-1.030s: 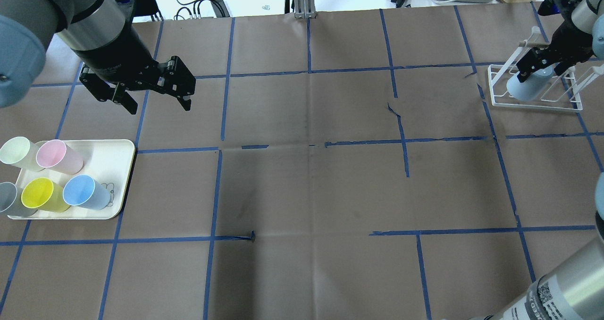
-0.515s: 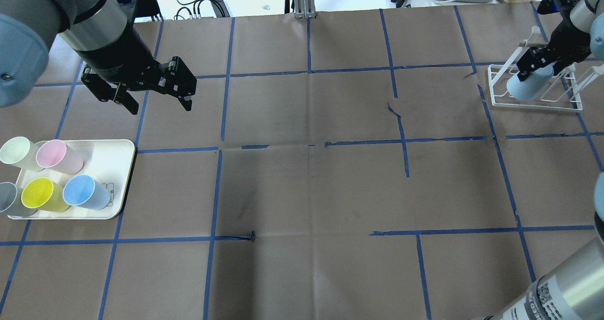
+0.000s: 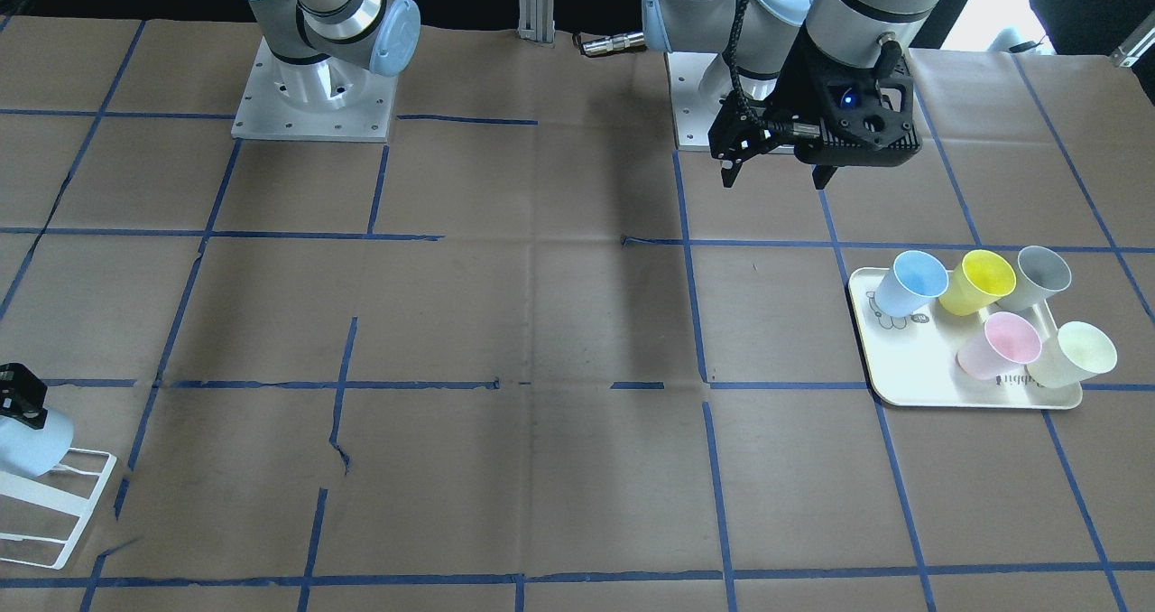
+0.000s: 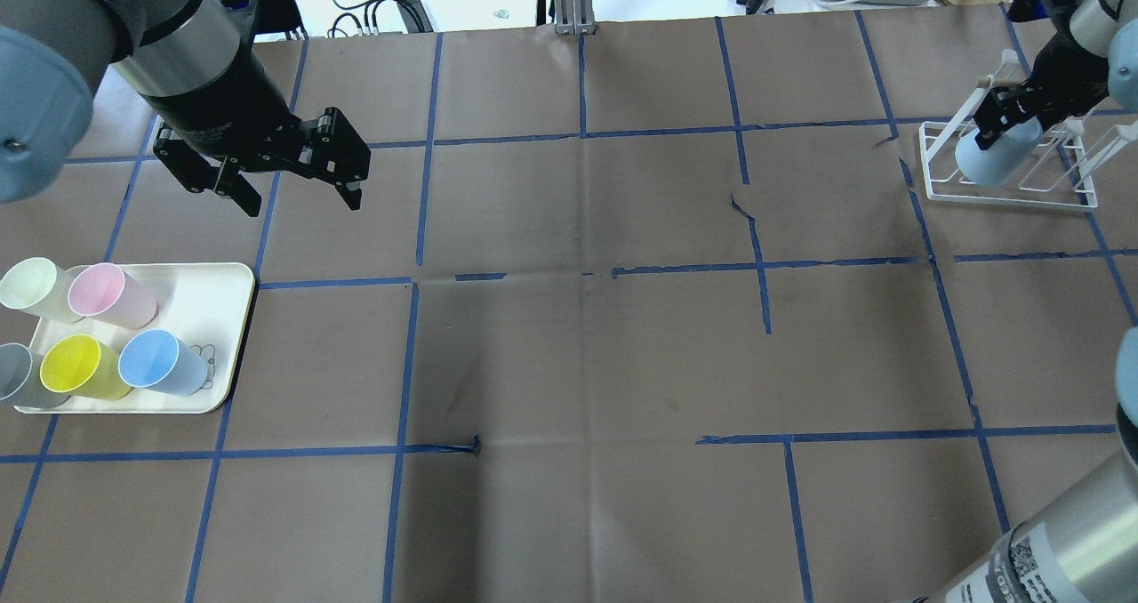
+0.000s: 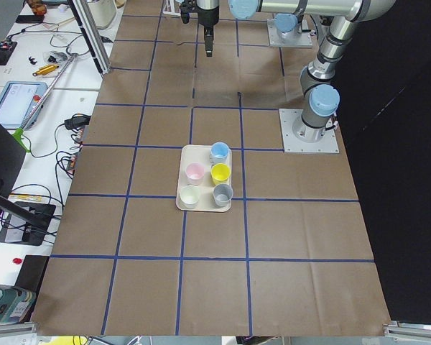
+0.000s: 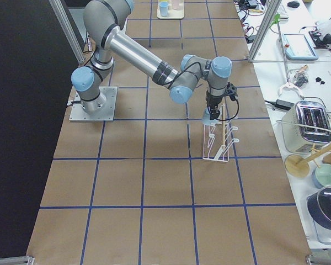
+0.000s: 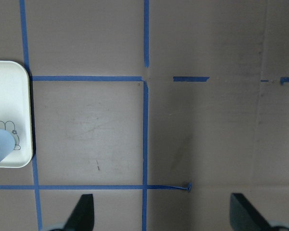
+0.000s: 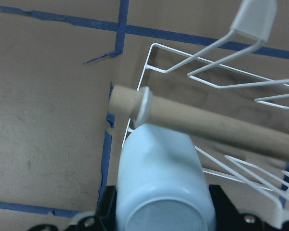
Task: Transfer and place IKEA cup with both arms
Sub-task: 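Lower the right gripper around the light blue cup and close it, then lift the light blue cup off the rack peg with the right gripper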
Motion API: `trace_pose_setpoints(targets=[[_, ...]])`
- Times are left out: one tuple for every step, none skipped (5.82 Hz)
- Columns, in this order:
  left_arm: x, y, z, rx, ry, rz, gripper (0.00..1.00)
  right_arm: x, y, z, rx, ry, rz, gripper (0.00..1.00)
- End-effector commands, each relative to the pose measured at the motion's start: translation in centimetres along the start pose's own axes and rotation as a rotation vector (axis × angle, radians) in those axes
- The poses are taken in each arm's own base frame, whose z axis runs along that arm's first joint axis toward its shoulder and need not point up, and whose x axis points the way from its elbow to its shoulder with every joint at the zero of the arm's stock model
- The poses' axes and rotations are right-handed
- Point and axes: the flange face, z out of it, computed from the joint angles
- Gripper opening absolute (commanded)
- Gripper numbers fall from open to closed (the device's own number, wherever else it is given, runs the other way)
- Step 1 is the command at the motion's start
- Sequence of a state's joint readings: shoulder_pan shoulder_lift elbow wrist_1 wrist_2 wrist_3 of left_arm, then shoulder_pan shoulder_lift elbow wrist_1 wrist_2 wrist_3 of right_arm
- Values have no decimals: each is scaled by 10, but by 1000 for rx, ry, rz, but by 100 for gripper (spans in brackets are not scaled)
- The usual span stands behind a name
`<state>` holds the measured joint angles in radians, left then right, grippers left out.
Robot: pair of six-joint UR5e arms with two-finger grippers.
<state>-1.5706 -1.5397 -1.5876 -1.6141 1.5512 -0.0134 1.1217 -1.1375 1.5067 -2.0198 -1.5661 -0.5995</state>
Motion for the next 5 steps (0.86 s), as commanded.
trace_pose_setpoints(targets=[[0, 0, -1, 1, 3, 3, 98, -4, 4, -42, 47, 31, -9, 52], [-1, -1, 1, 0, 7, 15, 98, -9, 9, -70, 80, 46, -13, 53], [-1, -3, 2, 0, 8, 18, 98, -23, 17, -98, 97, 21, -19, 53], [-1, -3, 3, -2, 8, 18, 98, -32, 28, -124, 103, 12, -19, 53], [-1, -3, 3, -2, 7, 18, 98, -44, 40, -147, 116, -18, -21, 53]])
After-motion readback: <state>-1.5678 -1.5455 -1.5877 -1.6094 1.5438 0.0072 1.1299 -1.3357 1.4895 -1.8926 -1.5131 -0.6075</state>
